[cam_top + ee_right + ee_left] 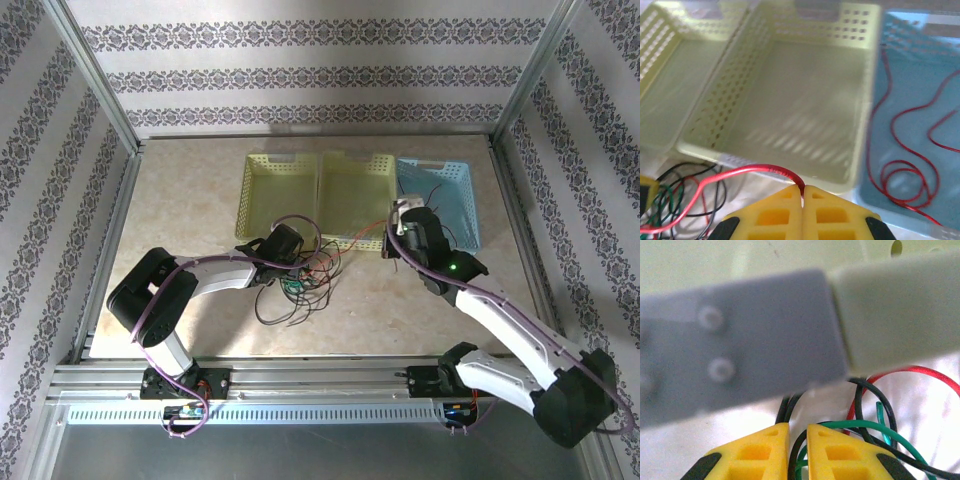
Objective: Untangle the cables
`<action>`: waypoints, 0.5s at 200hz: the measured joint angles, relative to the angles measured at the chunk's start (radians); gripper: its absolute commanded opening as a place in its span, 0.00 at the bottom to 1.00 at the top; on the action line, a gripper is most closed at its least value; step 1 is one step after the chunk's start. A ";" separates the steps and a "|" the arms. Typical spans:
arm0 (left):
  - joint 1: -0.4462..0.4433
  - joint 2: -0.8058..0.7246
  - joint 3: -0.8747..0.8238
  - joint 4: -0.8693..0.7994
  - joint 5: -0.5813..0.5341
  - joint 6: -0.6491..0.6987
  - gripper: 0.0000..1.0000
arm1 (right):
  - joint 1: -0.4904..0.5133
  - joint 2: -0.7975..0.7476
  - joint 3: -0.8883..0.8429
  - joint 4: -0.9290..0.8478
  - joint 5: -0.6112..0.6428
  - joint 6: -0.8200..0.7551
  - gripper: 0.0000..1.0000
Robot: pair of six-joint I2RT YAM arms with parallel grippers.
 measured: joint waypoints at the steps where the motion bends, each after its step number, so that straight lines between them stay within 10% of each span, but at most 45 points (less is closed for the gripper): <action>1: 0.000 0.000 0.000 0.000 0.000 0.000 0.16 | -0.003 -0.002 -0.001 0.000 0.000 0.002 0.00; 100: -0.001 0.002 -0.006 0.002 0.027 0.019 0.18 | -0.196 -0.085 -0.024 0.001 -0.158 0.117 0.00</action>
